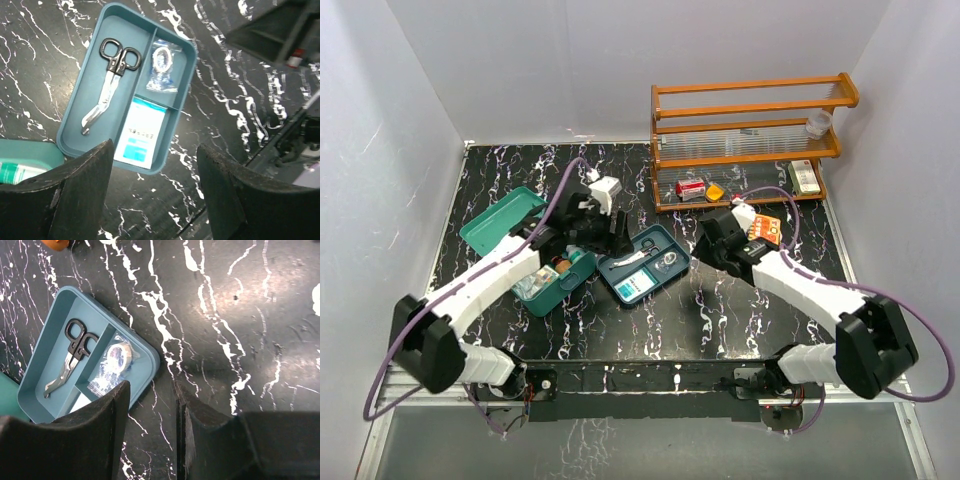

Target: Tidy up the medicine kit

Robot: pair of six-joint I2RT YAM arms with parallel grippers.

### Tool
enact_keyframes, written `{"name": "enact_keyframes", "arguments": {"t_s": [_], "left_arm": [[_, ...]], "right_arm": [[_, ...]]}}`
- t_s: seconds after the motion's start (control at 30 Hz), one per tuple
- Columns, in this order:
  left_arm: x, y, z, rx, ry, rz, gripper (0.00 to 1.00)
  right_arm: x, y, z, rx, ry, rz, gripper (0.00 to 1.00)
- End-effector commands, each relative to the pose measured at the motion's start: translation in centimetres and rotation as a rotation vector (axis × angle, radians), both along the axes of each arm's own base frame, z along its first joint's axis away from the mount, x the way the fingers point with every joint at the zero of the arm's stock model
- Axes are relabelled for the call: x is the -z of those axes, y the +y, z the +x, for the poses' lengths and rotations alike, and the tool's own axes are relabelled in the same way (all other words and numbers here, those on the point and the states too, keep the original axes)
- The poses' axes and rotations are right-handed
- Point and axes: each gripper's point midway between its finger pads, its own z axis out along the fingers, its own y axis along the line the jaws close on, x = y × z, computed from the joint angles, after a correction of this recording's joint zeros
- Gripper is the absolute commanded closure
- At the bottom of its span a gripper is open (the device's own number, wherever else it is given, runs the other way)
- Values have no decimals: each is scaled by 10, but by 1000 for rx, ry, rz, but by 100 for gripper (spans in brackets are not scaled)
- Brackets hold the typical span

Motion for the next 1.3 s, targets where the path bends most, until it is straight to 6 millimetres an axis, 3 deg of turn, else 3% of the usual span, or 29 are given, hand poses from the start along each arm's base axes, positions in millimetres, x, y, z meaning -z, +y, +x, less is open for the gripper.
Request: {"name": "enact_keyframes", "arguments": {"t_s": [0.0,0.27,0.4,0.67,0.87,1.27], "left_arm": [[10,-12,15,34,-29,106,37],[58,-46,20,144,46,239,52],[75,-59,23,171,71,268,54],[117,-64,34,154,176,384,59],[128,-60,41,135,177,435,65],[141,-73,34,163,242,389,72]], "right_arm": [[-21,-19,5,106,-102,30,64],[-14,-33,-7,140,-107,35,65],[-4,-36,-11,148,-89,35,68],[12,-38,-17,152,-62,46,72],[18,-37,-23,152,-51,67,74],[21,-38,-30,136,-51,75,74]]}}
